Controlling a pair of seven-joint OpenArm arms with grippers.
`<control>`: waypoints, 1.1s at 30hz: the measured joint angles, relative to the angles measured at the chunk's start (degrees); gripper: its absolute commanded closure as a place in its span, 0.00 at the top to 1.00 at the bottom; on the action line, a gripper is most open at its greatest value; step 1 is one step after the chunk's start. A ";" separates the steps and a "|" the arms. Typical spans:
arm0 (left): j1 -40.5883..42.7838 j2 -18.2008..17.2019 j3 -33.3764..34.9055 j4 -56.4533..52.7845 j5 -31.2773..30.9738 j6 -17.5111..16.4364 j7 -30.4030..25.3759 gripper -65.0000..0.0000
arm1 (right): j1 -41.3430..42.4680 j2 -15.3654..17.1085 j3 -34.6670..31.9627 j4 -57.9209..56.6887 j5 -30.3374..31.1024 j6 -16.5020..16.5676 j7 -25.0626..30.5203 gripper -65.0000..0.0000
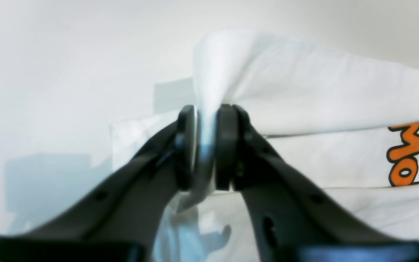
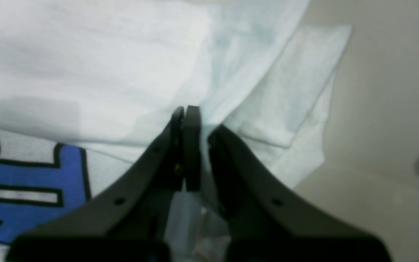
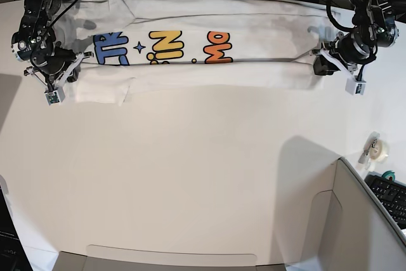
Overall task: Layout the t-shirt on the table in an organized manner, then fold the t-shirt properly
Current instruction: 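Hold the folded strip with both grippers and pull it taut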
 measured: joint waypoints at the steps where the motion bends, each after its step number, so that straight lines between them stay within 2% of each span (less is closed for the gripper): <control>1: 0.17 -0.04 -0.02 0.00 0.00 0.02 -0.02 0.24 | 0.02 0.00 0.00 0.00 0.00 0.00 -0.02 0.00; 5: 1.11 -0.17 -0.07 0.00 0.00 0.04 0.04 0.30 | 0.00 0.00 0.00 -0.02 0.00 0.02 0.02 0.00; 9: 1.07 -0.33 -0.07 0.00 -0.02 0.00 0.22 0.30 | 0.02 0.00 0.00 -0.04 0.00 0.02 0.00 0.00; 13: 0.72 -2.03 0.00 -0.24 0.02 0.00 -0.02 0.30 | 0.02 0.02 -0.02 -0.04 0.00 0.00 0.00 0.00; 17: -3.67 -1.86 0.42 -3.56 0.26 -0.04 0.07 0.30 | 0.02 0.07 -0.17 -0.04 0.00 0.00 0.02 0.00; 25: -10.49 -2.01 8.41 -11.54 0.09 -0.20 -0.02 0.30 | -0.07 0.13 -0.17 -0.04 0.00 -0.04 0.04 0.00; 29: -11.61 -1.97 10.23 -12.44 -0.02 -0.15 -0.22 0.30 | -0.13 0.13 -0.17 -0.04 0.02 -0.11 0.09 0.00; 31: -11.58 -1.97 10.99 -12.37 0.02 -0.17 -0.17 0.24 | -0.13 0.13 -0.17 -0.04 0.00 -0.11 0.07 0.00; 33: -11.45 -1.92 11.37 -12.35 0.00 -0.17 -0.02 0.10 | -0.13 0.13 -0.17 -0.04 0.00 -0.11 0.09 0.00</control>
